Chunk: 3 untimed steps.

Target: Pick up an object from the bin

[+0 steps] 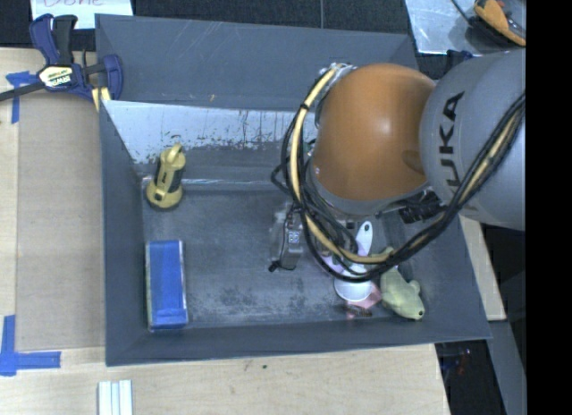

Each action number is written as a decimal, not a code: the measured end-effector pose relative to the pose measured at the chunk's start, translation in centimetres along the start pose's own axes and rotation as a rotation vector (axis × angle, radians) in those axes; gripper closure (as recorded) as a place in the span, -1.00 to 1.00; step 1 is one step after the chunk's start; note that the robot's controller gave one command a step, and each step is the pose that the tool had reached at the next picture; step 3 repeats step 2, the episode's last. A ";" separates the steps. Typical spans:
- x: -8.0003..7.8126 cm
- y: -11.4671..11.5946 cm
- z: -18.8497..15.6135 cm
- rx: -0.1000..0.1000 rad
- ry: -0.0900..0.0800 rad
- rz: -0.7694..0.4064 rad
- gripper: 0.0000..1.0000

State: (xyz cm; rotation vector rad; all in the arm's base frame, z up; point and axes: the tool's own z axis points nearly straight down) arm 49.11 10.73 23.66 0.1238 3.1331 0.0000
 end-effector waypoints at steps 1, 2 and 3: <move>-0.5 6.4 4.8 -0.001 0.002 -0.235 1.00; -0.4 1.9 1.7 0.001 -0.005 -0.089 1.00; -0.4 1.9 1.7 0.001 -0.005 -0.089 1.00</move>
Offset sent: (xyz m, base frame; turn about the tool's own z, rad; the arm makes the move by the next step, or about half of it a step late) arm 0.0041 0.0199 -0.0173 -0.0901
